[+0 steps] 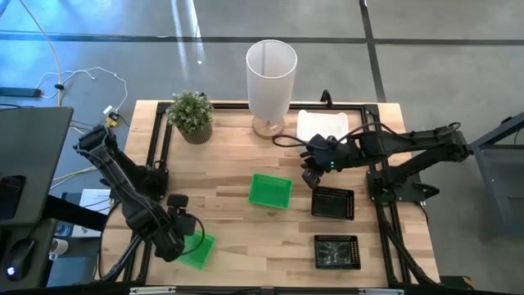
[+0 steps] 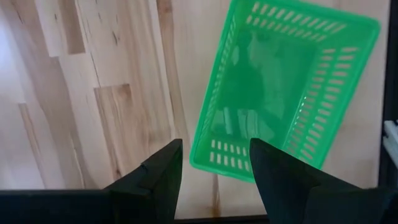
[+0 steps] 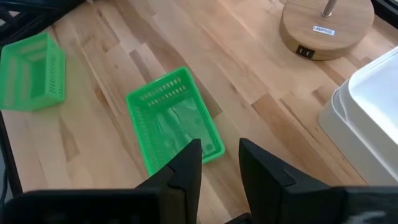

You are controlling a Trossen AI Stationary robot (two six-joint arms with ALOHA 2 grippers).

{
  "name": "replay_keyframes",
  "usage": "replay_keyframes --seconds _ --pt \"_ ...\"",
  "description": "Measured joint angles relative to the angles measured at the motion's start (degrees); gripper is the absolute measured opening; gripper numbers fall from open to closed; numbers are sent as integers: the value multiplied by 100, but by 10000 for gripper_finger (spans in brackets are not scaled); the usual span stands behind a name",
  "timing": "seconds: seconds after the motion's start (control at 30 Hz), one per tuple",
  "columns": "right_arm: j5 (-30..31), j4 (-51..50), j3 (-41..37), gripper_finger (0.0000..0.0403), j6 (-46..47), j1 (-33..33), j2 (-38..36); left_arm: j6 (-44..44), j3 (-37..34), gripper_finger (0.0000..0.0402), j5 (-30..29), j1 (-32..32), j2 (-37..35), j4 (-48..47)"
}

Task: Stack baskets by color
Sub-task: Stack the green bin on top of the stacked green bins

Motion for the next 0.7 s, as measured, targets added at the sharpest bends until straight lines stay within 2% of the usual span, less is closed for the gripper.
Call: replay_keyframes --seconds 0.7 --pt "163 0 0 94 253 755 2 42 -4 172 178 214 1008 -46"
